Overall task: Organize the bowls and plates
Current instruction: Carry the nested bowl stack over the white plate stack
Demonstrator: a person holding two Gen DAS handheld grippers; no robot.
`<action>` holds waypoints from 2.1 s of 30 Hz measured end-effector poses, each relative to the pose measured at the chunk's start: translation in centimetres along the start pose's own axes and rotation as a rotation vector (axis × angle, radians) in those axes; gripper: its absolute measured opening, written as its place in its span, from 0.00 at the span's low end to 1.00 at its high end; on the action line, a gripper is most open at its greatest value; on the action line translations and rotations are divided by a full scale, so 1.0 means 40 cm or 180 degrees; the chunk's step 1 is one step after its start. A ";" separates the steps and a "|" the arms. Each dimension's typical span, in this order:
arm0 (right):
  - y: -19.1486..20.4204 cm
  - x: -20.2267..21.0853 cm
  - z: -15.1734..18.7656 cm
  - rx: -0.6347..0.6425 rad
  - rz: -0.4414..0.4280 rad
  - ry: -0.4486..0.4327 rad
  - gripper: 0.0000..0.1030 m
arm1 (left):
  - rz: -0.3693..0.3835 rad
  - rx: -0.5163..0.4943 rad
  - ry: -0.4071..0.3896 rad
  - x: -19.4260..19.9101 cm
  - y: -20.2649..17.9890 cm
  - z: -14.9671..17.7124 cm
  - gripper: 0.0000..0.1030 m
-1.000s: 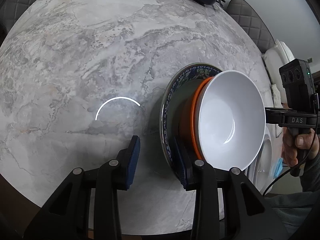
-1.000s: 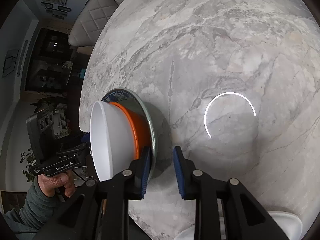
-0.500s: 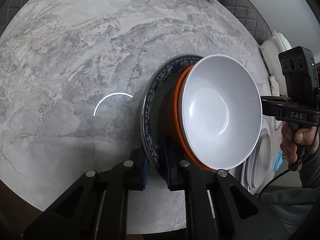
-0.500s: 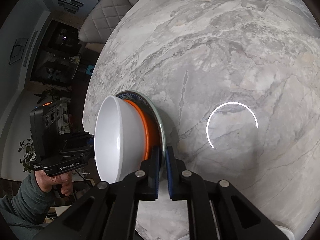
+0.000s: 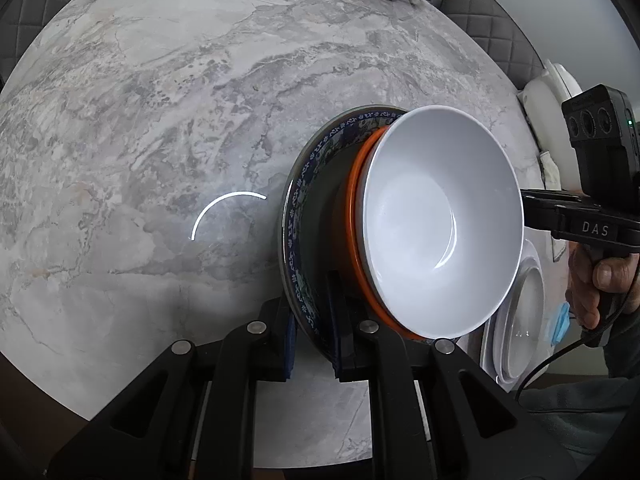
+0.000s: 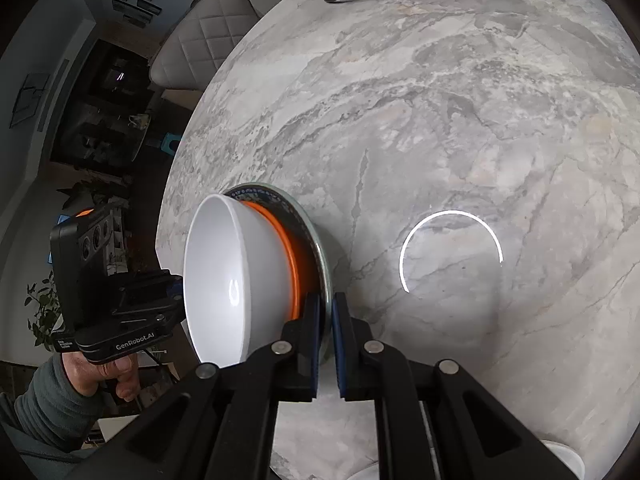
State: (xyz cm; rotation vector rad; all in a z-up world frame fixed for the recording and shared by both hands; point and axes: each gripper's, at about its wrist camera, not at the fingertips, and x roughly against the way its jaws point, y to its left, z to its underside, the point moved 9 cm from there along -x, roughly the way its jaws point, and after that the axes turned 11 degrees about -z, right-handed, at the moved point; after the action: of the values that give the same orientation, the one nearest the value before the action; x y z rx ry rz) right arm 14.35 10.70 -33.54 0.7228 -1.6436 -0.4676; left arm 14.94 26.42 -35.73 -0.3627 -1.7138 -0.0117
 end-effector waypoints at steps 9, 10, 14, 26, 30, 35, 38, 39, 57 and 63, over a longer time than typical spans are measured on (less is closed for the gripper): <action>0.015 0.057 -0.001 -0.0019 0.0069 -0.0139 0.10 | 0.0025 -0.0093 -0.0066 0.052 -0.030 -0.021 0.10; 0.018 0.067 0.000 -0.0029 0.0081 -0.0161 0.10 | 0.0027 -0.0115 -0.0077 0.060 -0.038 -0.023 0.10; 0.025 0.114 0.010 -0.0078 0.0142 -0.0278 0.10 | 0.0073 -0.0216 -0.0146 0.103 -0.075 -0.032 0.10; 0.013 0.300 0.124 -0.0447 0.0341 -0.0812 0.10 | 0.0301 -0.0826 -0.0229 0.200 -0.273 -0.028 0.07; 0.003 0.357 0.181 -0.0568 0.0382 -0.0966 0.10 | 0.0345 -0.0995 -0.0234 0.218 -0.349 -0.005 0.07; -0.022 0.425 0.263 -0.0666 0.0405 -0.1097 0.10 | 0.0396 -0.1100 -0.0212 0.224 -0.451 0.047 0.07; -0.045 0.462 0.318 -0.0720 0.0411 -0.1144 0.10 | 0.0409 -0.1144 -0.0182 0.215 -0.516 0.088 0.07; -0.053 0.474 0.340 -0.0736 0.0412 -0.1157 0.10 | 0.0412 -0.1154 -0.0172 0.213 -0.538 0.103 0.07; -0.211 0.506 0.579 -0.1021 0.0319 -0.1077 0.10 | 0.0322 -0.1141 0.0171 0.064 -0.705 0.294 0.08; -0.248 0.463 0.586 -0.1085 0.0317 -0.0997 0.10 | 0.0249 -0.1098 0.0230 0.014 -0.686 0.294 0.08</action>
State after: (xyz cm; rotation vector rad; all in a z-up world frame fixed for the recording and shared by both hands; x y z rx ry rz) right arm -8.13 -11.20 -31.34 0.3227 -1.8184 -0.7967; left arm -3.17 2.98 -31.95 -0.6765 -1.6243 -0.2628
